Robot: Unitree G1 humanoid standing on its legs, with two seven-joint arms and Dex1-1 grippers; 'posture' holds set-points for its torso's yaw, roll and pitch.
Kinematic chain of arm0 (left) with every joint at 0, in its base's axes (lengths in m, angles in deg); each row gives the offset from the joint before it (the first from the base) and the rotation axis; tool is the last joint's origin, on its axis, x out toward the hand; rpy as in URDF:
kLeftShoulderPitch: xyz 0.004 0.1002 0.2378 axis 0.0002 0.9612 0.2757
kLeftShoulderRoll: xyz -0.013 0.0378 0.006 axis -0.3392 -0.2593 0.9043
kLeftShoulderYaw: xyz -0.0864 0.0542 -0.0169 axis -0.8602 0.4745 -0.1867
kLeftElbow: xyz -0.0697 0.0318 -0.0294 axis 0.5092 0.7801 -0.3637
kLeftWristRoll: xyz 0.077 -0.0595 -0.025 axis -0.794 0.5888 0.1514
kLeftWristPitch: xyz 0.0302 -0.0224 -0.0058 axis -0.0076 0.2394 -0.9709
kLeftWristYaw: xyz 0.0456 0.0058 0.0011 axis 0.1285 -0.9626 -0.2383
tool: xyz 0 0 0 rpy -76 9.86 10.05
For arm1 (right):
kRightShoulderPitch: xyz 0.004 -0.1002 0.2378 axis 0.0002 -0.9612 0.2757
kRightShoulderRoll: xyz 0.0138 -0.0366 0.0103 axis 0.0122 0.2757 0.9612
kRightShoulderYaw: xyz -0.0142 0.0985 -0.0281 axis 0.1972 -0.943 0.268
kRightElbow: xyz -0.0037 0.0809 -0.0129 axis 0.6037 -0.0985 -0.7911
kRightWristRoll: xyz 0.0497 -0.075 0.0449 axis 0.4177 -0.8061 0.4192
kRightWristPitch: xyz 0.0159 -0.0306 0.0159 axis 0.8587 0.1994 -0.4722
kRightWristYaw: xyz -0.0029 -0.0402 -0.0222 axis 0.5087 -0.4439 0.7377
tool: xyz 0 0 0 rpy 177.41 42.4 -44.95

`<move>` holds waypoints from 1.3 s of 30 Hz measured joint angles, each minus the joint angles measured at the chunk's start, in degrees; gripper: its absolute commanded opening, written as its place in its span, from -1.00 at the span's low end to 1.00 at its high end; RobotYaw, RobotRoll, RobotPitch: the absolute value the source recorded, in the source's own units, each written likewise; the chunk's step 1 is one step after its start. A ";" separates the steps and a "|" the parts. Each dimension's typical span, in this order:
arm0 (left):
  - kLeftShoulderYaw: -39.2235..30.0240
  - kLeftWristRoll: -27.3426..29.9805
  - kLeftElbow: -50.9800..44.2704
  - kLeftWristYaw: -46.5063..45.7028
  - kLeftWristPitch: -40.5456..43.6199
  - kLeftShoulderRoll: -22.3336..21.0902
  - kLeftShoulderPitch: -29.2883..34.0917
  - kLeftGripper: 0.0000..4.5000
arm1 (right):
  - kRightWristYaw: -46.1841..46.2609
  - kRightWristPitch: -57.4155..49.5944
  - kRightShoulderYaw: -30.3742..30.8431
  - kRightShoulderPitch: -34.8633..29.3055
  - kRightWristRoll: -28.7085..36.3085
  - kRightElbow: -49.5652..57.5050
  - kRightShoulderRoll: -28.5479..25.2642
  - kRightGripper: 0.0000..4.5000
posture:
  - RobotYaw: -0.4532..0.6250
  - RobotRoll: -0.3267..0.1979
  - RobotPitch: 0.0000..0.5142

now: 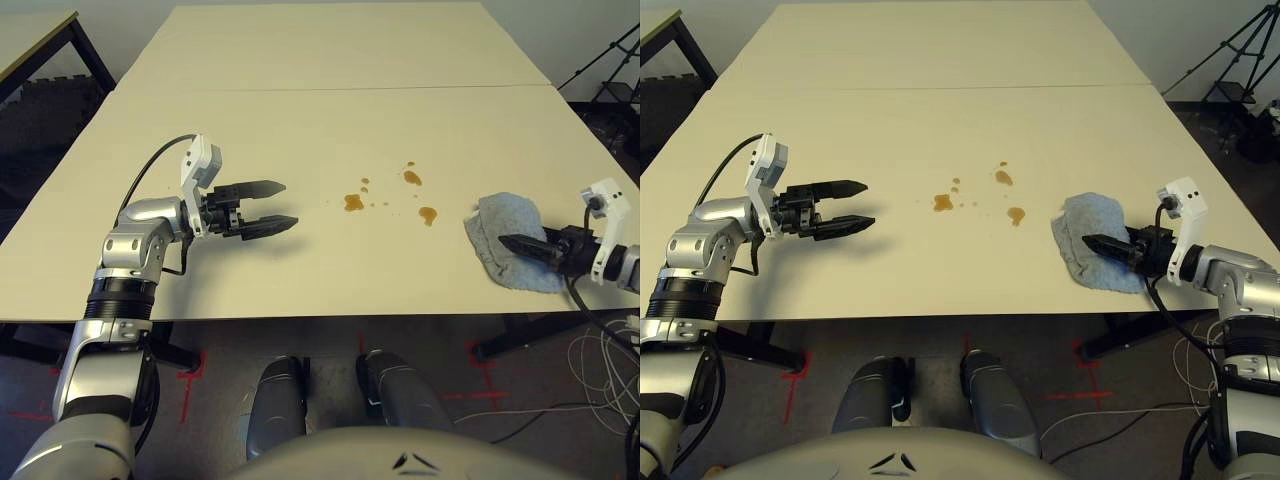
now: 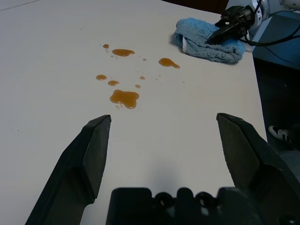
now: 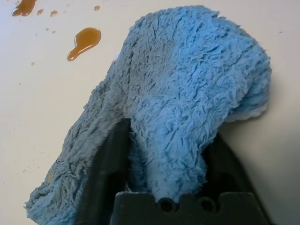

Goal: Wipe the water off the table with a rag.

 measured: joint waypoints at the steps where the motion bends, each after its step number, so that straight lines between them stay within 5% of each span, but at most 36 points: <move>1: 0.00 -0.05 0.01 0.00 -0.12 -0.07 0.00 1.00 | -0.03 0.00 0.22 0.10 0.01 0.04 0.00 -0.45 | -0.53 0.25 -0.57; 5: 0.00 -0.11 0.07 0.01 -0.38 -0.36 0.00 1.00 | 0.24 -1.36 -0.22 0.54 0.88 0.71 0.23 -0.91 | -0.53 0.25 -0.57; 17: 0.00 -0.26 0.26 0.28 -0.60 -0.79 0.00 1.00 | 13.82 -20.28 -5.63 2.73 9.07 13.46 6.32 -0.93 | -0.54 0.25 -0.56; 39: -0.01 -0.37 0.29 1.36 -1.12 -1.61 0.08 1.00 | 23.22 -22.39 1.80 3.27 7.74 23.61 20.35 -0.94 | -0.50 0.25 -0.59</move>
